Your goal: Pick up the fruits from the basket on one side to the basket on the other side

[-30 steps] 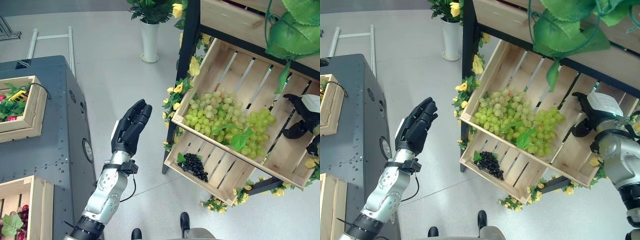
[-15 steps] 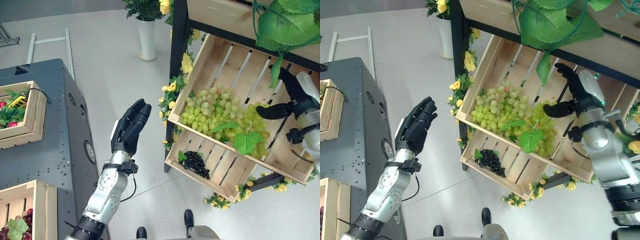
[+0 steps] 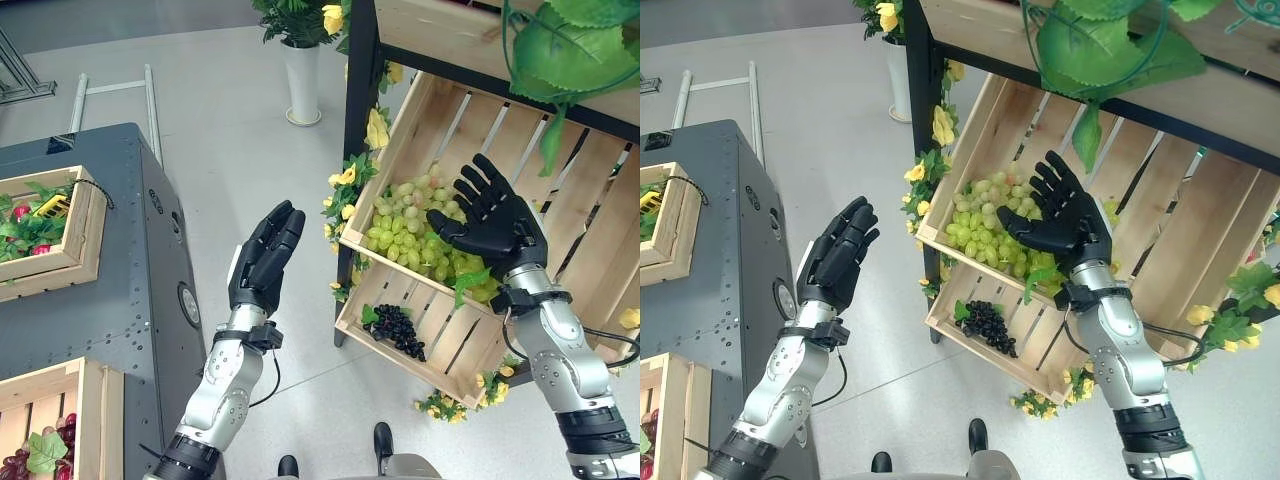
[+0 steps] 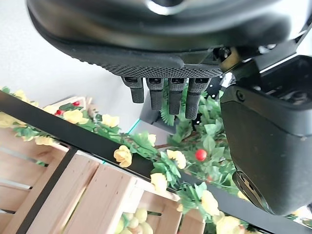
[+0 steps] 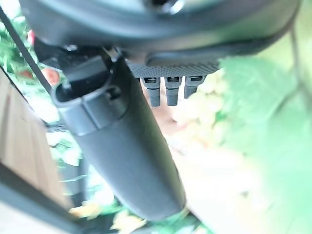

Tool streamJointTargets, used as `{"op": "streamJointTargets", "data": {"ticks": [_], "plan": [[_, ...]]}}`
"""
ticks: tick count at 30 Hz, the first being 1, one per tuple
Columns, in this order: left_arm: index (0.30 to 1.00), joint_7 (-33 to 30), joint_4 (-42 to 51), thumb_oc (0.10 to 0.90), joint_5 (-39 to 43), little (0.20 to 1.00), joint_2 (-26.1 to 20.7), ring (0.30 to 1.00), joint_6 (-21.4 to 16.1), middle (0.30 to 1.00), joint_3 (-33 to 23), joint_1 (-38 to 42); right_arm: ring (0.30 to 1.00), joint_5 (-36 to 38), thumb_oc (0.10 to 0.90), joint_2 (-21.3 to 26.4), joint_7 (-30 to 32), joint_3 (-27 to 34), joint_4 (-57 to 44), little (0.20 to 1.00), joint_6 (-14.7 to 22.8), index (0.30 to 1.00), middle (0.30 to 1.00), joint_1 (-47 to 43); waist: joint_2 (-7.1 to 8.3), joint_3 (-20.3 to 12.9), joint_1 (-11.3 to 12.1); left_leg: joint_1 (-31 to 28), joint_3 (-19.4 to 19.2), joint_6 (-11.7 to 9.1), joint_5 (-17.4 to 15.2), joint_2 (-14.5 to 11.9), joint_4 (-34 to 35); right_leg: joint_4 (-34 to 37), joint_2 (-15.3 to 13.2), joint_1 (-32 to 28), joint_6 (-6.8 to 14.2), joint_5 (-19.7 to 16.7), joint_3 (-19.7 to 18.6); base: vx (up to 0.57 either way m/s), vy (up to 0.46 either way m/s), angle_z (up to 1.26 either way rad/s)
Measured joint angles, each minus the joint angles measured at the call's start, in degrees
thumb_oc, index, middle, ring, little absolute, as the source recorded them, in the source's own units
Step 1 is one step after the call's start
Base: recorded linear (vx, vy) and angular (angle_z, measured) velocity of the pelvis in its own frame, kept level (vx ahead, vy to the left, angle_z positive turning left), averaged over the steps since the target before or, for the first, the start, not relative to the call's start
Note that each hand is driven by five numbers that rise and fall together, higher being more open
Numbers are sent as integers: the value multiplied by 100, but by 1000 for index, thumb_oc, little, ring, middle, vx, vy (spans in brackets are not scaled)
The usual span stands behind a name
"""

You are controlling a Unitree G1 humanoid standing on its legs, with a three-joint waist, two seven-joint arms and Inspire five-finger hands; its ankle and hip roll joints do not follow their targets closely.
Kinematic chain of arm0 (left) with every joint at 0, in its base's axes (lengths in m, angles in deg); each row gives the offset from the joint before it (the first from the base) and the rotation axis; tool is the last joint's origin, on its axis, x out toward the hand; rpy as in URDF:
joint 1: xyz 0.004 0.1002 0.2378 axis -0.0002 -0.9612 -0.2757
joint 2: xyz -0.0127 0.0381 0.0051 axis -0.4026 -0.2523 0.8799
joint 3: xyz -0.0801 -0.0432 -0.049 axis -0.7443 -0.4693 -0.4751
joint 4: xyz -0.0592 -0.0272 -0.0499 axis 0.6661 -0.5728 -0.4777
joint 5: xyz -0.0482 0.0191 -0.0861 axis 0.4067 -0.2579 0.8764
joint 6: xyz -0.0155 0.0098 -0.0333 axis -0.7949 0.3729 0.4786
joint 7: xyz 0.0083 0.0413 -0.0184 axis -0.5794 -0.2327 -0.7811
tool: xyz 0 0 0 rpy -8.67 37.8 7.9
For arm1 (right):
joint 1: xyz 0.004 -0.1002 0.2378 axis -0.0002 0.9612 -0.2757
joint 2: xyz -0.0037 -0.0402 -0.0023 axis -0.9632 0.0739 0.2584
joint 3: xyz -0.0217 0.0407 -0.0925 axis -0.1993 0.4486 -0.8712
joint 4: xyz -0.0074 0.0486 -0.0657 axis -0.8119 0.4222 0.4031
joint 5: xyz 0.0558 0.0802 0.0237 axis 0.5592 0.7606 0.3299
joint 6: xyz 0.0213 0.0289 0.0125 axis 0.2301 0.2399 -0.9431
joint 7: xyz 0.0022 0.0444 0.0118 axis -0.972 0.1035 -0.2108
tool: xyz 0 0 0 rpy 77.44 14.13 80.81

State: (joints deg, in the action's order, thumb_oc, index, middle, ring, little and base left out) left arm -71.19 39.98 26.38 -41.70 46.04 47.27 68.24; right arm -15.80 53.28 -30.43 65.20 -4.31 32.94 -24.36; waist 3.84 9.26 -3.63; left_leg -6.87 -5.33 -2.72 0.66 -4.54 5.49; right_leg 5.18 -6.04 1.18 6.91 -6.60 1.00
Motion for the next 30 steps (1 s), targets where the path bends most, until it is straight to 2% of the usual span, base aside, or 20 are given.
{"op": "streamJointTargets", "data": {"ticks": [3, 8, 12, 14, 17, 22, 27, 30], "plan": [[900, 1, 0, 800, -170, 900, 46, 900, -27, 900, 4, -66, 900, 598, 800, -335, -412, -483, 25, 900, 309, 900, 900, 179, -54, -30, 19, 11, 55, -27, 18, -39, 0, 1, 8, -32, -7, 6, 114, 6, -22, 11], [900, -21, 1, 800, -215, 900, 181, 900, -171, 900, 89, -217, 900, 859, 800, -676, -1338, -1147, 64, 900, 598, 900, 900, 362, -216, -169, 266, 53, 194, -51, 36, -50, -1, 9, 5, -58, -20, 22, 246, -8, -20, 12], [900, -27, 1, 800, -211, 900, 180, 900, -313, 900, 92, -265, 900, 874, 800, -746, -1900, -1705, 149, 900, 608, 900, 900, 650, -228, -199, 479, 106, 287, -62, 47, -62, -16, 19, 8, -64, -29, 35, 307, -19, -30, 18], [900, -73, 2, 800, -215, 900, 179, 900, -485, 900, 96, -409, 900, 846, 800, -948, -2179, -1988, 562, 900, 675, 900, 900, 777, -207, -253, 526, 148, 362, -69, 54, -67, -21, 20, 0, -73, -39, 61, 426, -21, -47, 18], [900, -163, 2, 800, -215, 900, 156, 900, -500, 900, 95, -445, 900, 754, 800, -902, -2367, -2079, 787, 900, 677, 900, 900, 896, -205, -255, 635, 190, 424, -69, 68, -68, -35, 17, -2, -74, -43, 72, 448, -29, -74, 13], [900, -305, 1, 800, -216, 900, 126, 900, -514, 900, 86, -451, 900, 720, 800, -520, -2913, -2080, 795, 900, 749, 900, 900, 914, -204, -257, 666, 315, 618, -137, 152, -114, -47, 1, 53, -96, -60, 98, 636, -30, -134, 19], [900, -351, 1, 800, -225, 900, 144, 900, -521, 900, 86, -461, 900, 527, 800, -473, -3052, -2087, 807, 900, 832, 900, 900, 917, -219, -254, 744, 351, 843, -161, 166, -189, -46, 22, 124, -211, -114, 155, 892, -48, -161, 23], [900, -409, 1, 800, -346, 900, 147, 900, -712, 900, 64, -565, 900, 526, 800, -481, -3137, -2090, 802, 900, 842, 900, 900, 918, -238, -247, 811, 507, 996, -162, 168, -250, -83, 19, 179, -230, -181, 218, 1094, -96, -120, 38]]}}
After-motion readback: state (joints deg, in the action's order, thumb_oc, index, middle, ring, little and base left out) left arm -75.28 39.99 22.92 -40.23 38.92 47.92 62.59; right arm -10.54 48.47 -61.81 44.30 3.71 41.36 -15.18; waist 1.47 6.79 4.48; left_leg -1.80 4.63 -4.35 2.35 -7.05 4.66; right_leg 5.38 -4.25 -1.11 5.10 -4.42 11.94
